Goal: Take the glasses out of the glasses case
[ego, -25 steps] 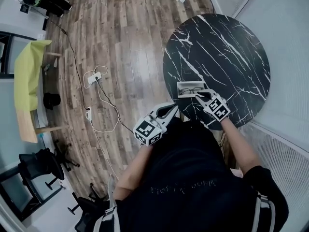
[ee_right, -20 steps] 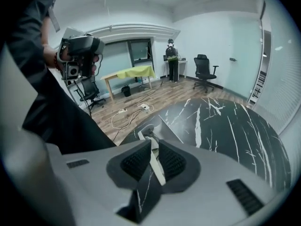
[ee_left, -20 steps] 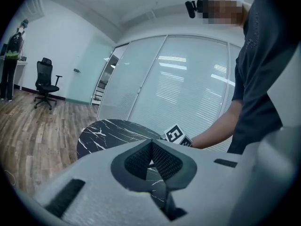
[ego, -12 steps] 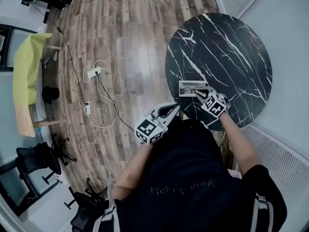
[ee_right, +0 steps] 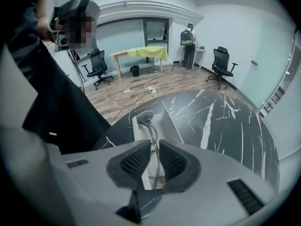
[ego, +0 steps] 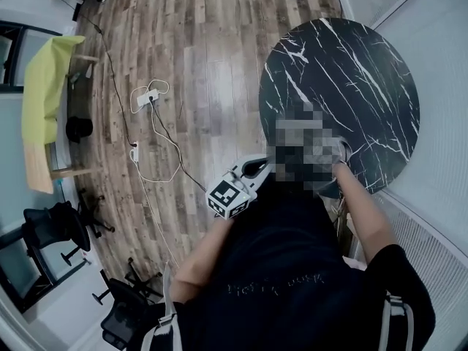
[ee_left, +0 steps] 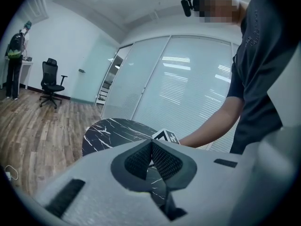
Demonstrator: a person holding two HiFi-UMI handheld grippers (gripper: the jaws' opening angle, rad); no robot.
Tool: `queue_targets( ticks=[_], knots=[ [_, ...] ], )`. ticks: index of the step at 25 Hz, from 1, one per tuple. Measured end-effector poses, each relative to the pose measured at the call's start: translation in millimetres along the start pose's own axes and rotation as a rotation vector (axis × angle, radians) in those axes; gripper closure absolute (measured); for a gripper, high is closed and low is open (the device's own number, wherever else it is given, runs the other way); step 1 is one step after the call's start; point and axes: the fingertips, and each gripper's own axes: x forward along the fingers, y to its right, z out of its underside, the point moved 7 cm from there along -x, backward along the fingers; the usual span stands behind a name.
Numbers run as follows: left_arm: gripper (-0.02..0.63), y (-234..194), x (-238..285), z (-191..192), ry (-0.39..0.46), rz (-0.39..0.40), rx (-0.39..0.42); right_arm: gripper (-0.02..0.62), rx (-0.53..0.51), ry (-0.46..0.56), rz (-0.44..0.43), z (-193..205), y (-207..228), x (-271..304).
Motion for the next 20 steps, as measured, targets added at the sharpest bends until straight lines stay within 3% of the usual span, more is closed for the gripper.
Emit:
queue_targets(
  ticks=[20],
  knots=[
    [0.586, -1.0, -19.8, 8.2, -0.007, -0.029, -0.043, 0.56, -0.259, -0.212, -0.066, -13.3, 0.4, 38.1]
  ],
)
